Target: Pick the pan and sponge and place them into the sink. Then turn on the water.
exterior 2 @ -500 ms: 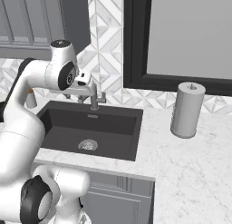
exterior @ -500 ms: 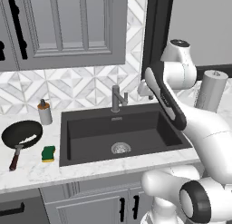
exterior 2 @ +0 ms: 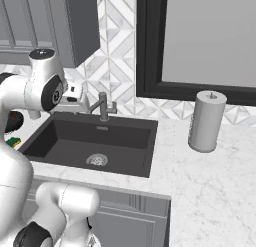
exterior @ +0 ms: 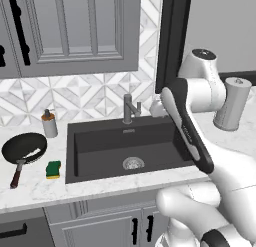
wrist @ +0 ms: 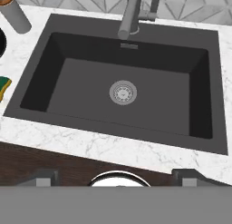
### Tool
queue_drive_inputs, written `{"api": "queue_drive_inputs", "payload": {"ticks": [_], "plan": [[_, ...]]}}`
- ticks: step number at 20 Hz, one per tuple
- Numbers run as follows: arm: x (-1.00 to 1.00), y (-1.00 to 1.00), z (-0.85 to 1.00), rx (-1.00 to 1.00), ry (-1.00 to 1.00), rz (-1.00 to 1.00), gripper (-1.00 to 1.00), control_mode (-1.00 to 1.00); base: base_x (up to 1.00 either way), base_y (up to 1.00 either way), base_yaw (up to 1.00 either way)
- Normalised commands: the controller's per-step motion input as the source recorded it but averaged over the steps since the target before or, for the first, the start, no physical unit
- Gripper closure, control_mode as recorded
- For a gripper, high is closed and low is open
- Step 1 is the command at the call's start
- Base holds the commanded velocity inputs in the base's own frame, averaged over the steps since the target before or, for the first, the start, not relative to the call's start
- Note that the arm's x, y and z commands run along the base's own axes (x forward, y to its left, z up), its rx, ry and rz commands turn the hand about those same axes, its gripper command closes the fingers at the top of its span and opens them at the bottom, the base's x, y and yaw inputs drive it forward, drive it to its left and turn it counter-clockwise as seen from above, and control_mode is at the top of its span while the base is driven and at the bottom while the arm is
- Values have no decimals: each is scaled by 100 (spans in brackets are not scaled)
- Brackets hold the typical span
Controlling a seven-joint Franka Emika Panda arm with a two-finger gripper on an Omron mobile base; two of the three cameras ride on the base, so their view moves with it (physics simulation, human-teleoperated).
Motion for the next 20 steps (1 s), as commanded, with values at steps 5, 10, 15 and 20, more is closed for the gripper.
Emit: {"api": "queue_drive_inputs", "payload": {"ticks": [5,10,15,20], "plan": [[-51,98,0,-6,-1,2,-100,-100,0,0,0],[-4,100,-2,-3,10,0,-100,-100,0,0,0],[0,100,-6,0,10,3,-100,-100,0,0,0],[-1,72,-45,0,20,2,-100,-100,0,0,0]]}}
